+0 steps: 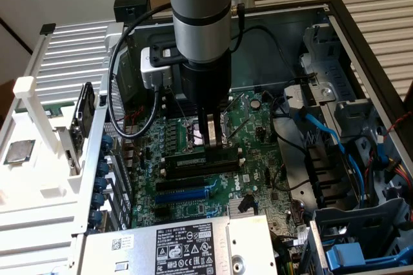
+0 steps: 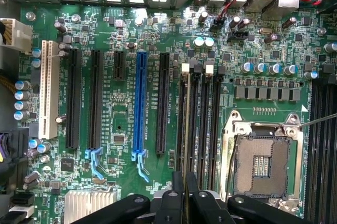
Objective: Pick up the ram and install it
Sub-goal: 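Insert the ram into the slot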
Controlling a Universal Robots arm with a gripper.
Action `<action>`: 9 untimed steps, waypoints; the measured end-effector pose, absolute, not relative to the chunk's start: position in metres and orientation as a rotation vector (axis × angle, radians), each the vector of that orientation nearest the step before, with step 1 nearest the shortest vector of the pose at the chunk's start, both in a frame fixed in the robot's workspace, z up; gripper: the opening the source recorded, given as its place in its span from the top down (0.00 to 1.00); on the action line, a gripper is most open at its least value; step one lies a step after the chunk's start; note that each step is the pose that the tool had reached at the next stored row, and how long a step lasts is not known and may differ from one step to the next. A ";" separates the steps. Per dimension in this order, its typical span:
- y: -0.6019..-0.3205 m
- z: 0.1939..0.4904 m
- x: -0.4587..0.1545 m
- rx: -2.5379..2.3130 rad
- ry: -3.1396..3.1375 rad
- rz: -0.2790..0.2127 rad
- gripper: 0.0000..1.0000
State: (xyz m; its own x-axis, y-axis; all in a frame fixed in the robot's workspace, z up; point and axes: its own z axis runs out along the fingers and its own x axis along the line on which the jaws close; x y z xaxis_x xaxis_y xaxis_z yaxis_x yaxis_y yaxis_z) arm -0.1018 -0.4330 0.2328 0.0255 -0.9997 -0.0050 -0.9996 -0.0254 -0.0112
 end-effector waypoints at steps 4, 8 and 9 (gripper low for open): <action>-0.433 0.233 -0.102 -2.243 2.185 -0.008 0.87; -0.433 0.232 -0.102 -2.244 2.184 -0.009 0.87; -0.433 0.232 -0.102 -2.244 2.184 -0.009 0.87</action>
